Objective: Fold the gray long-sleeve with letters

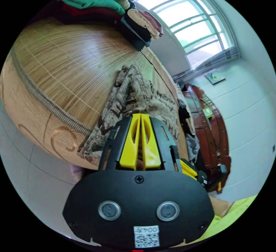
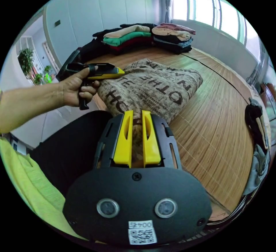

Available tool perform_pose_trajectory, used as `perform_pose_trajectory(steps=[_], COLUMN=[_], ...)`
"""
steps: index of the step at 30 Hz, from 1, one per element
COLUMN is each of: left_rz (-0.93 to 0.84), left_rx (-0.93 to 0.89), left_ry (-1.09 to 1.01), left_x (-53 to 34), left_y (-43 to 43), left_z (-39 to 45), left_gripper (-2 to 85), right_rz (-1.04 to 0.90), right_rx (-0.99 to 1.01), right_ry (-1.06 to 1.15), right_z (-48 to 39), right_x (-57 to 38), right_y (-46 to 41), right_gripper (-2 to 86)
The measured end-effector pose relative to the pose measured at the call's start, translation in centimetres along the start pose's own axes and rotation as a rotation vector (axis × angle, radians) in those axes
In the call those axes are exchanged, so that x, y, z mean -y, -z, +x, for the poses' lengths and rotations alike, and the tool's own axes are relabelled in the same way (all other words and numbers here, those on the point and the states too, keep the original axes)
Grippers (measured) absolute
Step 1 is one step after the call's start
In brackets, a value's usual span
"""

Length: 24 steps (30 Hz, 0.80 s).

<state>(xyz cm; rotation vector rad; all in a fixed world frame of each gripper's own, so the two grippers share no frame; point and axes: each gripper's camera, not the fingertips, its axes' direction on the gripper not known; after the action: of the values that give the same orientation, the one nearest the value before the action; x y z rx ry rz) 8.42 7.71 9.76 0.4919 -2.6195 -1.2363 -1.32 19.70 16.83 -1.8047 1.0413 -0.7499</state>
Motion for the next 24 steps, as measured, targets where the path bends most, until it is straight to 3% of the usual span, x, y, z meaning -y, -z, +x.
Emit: perform_pose_trajectory(steps=[4,11,19,24], left_rz=[0.193,0.129,0.088,0.043], left_rx=[-0.152,-0.234,-0.262,-0.253], left_ry=[0.050,0.306,0.380,0.302], left_x=[-1.2,-5.7,-6.4,-4.5], left_y=[6.8,10.2,7.6,5.1], left_z=[-1.8,-9.5,-11.5,-8.9], left_gripper=[1.8,10.4,20.6,20.7], right_rz=[0.132,0.218,0.152,0.058], right_rx=[0.186,0.656,0.756,0.743], right_ry=[-0.313,-0.995,-1.013,-0.997], right_z=[6.6,18.7,21.7,21.9], right_x=[-3.1,-14.6,-15.5,-13.5], right_y=[3.9,0.1,-3.8,-5.5], right_gripper=[9.2,14.8,14.7,11.4])
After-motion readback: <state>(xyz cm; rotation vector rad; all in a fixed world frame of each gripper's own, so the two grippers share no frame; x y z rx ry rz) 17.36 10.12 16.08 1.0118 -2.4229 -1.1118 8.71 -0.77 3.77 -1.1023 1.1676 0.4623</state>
